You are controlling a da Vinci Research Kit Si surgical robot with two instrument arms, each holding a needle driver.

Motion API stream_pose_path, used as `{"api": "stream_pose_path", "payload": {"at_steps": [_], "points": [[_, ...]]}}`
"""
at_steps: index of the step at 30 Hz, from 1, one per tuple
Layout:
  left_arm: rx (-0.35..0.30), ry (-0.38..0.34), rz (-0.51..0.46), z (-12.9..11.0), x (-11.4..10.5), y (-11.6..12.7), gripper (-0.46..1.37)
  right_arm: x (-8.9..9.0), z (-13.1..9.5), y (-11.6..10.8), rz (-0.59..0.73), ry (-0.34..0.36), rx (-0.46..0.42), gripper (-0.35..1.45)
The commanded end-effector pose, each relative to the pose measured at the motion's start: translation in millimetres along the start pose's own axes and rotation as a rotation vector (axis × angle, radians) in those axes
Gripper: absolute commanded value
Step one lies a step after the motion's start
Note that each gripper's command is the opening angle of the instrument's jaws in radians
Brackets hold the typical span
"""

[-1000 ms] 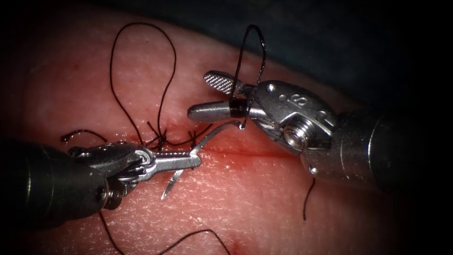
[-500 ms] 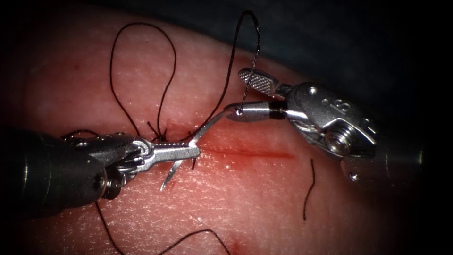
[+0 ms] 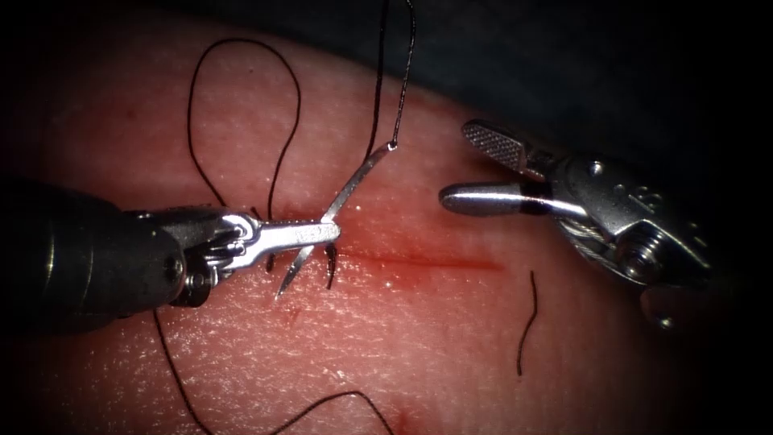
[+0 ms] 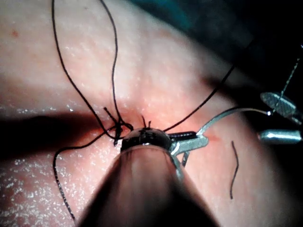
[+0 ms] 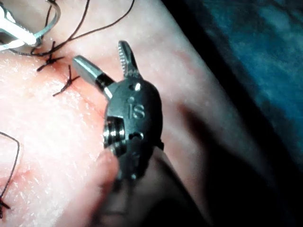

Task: Wound Closure
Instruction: Pass the needle from the left hand to the right hand

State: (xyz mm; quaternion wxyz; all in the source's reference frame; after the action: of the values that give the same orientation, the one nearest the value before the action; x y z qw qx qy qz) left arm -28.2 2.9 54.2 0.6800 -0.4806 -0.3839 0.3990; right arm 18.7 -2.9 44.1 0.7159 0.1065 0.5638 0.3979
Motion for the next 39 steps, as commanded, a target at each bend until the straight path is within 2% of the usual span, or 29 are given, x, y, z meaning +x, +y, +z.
{"api": "stream_pose_path", "payload": {"at_steps": [1, 11, 19, 27, 39], "points": [[-0.019, 0.001, 0.000, 0.0, 0.0, 0.0, -0.35, 0.0, -0.1, -0.3, 0.014, 0.008, 0.007, 1.10], [-0.029, 0.037, -0.003, 0.0, -0.1, -0.3, -0.35, 0.1, 0.0, -1.7, 0.104, 0.134, 0.000, 1.19], [-0.030, 0.053, 0.001, 0.3, 0.0, -0.3, -0.35, 0.1, 1.7, -2.5, 0.110, 0.138, -0.011, 1.19], [-0.032, 0.057, 0.012, 0.4, -0.1, -0.3, -0.35, 0.4, 4.4, -3.7, 0.112, 0.143, -0.028, 1.20], [-0.033, 0.060, 0.013, 0.3, -0.4, -0.3, -0.35, 0.6, 5.6, -3.6, 0.113, 0.159, -0.035, 1.19]]}}
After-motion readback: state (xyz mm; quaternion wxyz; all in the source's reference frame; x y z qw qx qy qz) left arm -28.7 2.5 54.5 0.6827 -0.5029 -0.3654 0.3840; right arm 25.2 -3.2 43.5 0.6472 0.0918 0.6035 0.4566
